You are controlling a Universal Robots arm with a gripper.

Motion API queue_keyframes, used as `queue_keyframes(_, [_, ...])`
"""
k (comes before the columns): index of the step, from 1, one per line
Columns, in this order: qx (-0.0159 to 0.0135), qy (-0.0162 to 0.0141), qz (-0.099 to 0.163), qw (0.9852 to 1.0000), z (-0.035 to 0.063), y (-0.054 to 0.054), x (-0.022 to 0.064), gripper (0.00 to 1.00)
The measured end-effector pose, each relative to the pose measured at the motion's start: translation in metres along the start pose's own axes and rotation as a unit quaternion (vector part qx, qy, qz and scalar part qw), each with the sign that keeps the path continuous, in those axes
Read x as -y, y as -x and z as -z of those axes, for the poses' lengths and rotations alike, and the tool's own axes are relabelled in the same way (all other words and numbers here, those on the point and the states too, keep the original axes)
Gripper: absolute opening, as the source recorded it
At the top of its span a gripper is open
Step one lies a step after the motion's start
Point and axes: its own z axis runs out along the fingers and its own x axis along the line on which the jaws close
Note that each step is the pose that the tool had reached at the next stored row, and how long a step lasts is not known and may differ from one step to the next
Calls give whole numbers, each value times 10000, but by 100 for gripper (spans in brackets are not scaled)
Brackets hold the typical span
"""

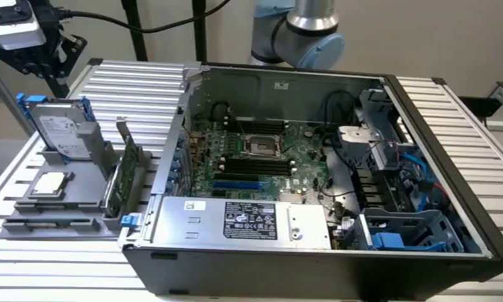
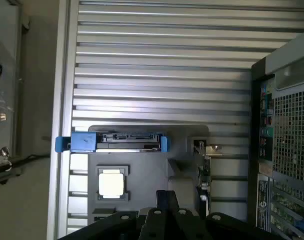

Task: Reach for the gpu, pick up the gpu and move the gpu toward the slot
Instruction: 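Reach for the gpu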

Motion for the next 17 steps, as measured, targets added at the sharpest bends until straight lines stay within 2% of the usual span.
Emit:
queue_keyframes(12, [1, 0, 1, 10000, -2, 10, 4, 11])
queue_keyframes(17, [1, 0, 0, 10000, -10, 229, 33, 11])
